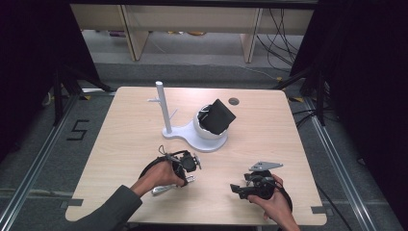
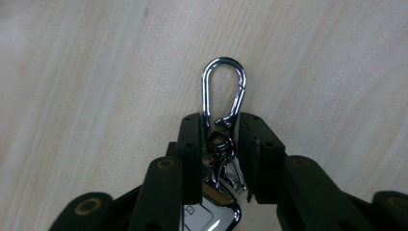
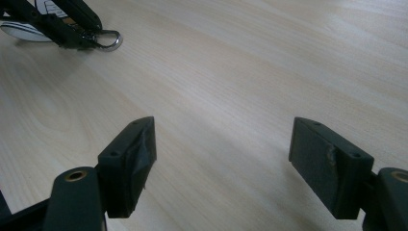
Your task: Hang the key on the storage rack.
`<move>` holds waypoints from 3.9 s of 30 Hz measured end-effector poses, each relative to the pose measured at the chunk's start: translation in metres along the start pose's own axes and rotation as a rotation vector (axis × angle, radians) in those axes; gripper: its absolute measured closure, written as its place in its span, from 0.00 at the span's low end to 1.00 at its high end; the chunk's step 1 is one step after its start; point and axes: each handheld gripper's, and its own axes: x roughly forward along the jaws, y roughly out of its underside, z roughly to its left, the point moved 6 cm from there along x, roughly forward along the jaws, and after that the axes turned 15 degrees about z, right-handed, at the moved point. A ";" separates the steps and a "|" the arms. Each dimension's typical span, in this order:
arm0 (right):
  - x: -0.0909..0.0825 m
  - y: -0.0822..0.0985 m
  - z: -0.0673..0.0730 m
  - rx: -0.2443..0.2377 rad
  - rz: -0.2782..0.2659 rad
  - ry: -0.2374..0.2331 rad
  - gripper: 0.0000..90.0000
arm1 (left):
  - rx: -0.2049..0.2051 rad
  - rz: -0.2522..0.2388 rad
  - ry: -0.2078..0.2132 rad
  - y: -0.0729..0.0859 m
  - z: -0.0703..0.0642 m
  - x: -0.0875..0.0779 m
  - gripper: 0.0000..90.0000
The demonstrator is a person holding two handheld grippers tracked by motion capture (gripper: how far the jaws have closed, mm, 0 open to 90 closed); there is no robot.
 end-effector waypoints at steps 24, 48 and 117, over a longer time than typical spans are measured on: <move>0.003 0.002 0.002 -0.018 0.027 -0.005 0.30 | 0.038 0.082 0.026 -0.006 -0.002 0.000 0.83; 0.004 0.000 -0.001 -0.006 0.008 -0.026 0.31 | -0.030 -0.043 0.023 0.030 0.029 -0.054 0.84; 0.004 -0.001 -0.001 0.009 0.008 -0.063 0.31 | -0.444 -0.188 -0.024 0.091 0.180 -0.175 0.84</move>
